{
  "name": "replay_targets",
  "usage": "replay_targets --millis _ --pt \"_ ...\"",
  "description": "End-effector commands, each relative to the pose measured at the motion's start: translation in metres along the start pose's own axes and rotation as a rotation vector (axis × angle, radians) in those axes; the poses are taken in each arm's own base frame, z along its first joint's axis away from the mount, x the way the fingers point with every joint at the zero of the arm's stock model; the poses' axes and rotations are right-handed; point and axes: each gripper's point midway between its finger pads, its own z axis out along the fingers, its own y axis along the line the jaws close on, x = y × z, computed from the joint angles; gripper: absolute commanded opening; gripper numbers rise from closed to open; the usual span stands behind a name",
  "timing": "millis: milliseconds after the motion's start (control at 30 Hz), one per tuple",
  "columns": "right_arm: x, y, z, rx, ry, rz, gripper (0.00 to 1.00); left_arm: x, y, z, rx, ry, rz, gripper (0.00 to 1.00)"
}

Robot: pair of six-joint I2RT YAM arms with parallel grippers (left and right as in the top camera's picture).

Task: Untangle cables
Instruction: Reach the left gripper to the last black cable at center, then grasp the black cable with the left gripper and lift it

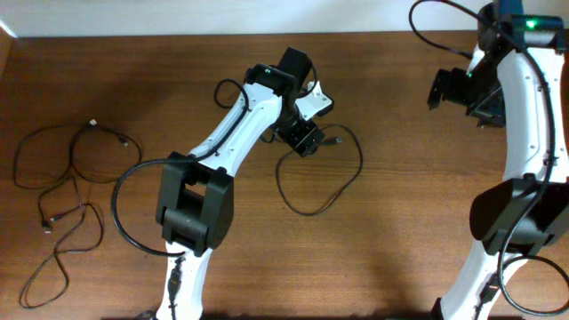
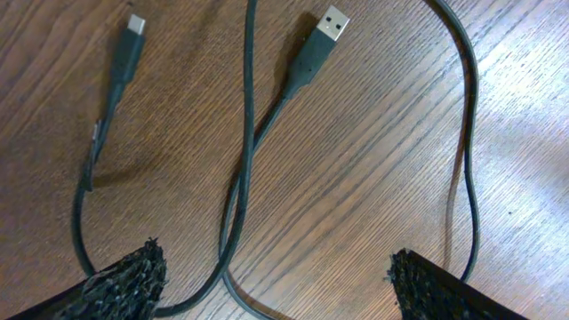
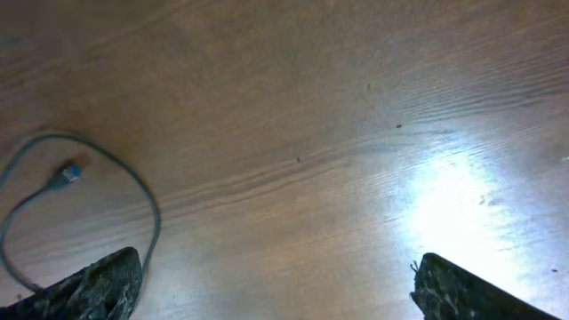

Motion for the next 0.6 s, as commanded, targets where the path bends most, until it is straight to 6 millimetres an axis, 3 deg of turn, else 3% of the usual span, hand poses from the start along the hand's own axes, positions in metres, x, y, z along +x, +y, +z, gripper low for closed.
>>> replay_targets --millis 0,67,133,333,433,467,533,567 --pt "0.009 -0.002 0.017 0.013 0.046 -0.014 0.99 0.009 -0.01 0.032 0.046 0.065 -0.024 0.83" --pt "0.011 -0.002 0.028 0.018 0.061 -0.013 0.99 0.017 -0.011 0.052 0.06 0.109 -0.061 0.76" --pt "0.009 -0.002 0.031 0.015 0.052 -0.014 0.99 0.024 -0.013 0.068 0.072 0.145 -0.063 0.61" --pt "0.003 0.0 0.031 0.008 0.027 -0.014 0.99 0.032 -0.002 0.089 0.037 0.185 -0.072 0.5" --pt "0.001 0.001 0.031 0.006 0.022 -0.014 0.99 0.032 -0.001 0.09 0.03 0.185 -0.072 0.25" --pt "0.001 0.001 0.031 0.006 0.022 -0.014 0.99 0.035 0.008 0.09 -0.024 0.202 -0.102 0.17" --pt "0.001 0.001 0.031 0.006 0.022 -0.014 0.99 0.038 0.019 0.082 -0.098 0.225 -0.135 0.06" --pt "0.001 0.001 0.031 0.006 0.022 -0.014 0.99 0.035 0.019 0.077 -0.099 0.225 -0.134 0.06"
